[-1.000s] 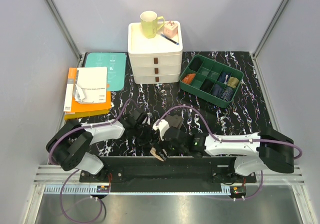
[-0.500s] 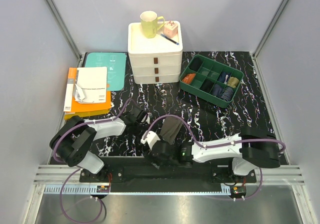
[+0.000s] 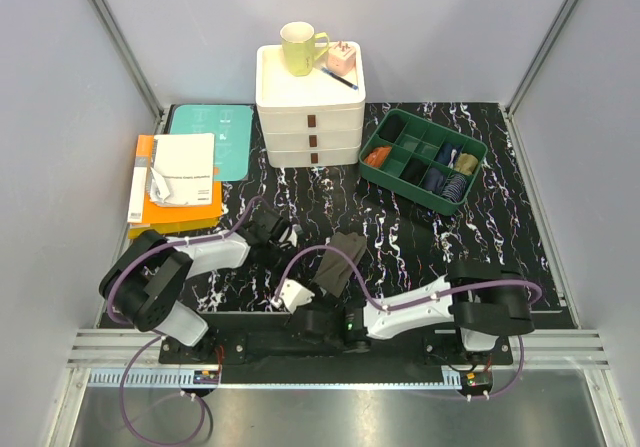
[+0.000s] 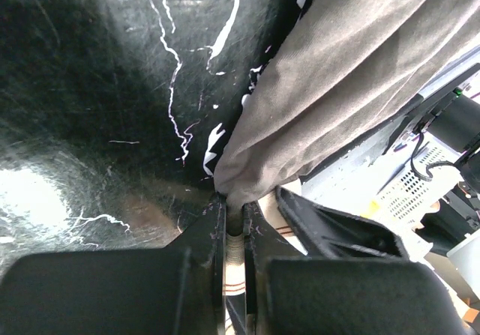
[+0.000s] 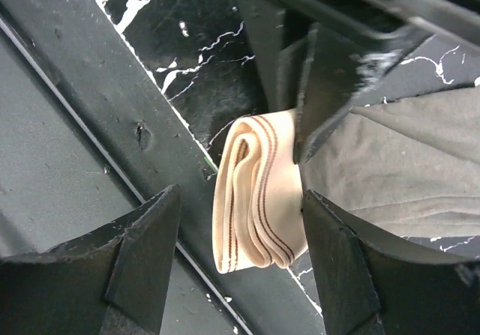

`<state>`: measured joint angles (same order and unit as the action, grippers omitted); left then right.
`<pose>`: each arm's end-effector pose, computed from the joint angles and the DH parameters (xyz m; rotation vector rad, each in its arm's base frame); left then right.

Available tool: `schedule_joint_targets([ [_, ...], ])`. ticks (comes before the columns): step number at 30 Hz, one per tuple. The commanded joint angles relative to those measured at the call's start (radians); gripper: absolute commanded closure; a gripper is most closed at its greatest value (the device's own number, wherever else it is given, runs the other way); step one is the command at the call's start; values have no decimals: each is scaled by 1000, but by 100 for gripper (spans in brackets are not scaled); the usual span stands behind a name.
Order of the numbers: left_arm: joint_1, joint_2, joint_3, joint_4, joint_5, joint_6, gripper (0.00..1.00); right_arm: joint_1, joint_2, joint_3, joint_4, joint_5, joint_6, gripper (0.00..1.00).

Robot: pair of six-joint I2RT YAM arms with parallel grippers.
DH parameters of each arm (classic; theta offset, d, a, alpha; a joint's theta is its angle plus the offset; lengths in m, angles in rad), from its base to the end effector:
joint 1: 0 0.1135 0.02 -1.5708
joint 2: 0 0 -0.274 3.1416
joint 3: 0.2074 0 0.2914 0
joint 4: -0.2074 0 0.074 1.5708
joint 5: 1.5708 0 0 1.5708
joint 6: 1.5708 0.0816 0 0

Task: Roll the underwear
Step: Roll the underwear to the center of the board.

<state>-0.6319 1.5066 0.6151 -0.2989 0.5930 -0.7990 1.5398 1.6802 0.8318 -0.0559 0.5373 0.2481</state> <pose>0.1997 -0.2027 0.0712 0.0709 -2.8610 1.0196 0.0533 0.3711 0.0983 -1.2157 1.9792 0.2252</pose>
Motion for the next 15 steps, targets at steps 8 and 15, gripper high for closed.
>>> schedule_joint_targets([
  [8,12,-11,23,-17,44,17,100,49,91,93,-67,190,-18,68],
  [15,18,-42,20,-28,27,38,99,46,63,66,-36,81,-41,92],
])
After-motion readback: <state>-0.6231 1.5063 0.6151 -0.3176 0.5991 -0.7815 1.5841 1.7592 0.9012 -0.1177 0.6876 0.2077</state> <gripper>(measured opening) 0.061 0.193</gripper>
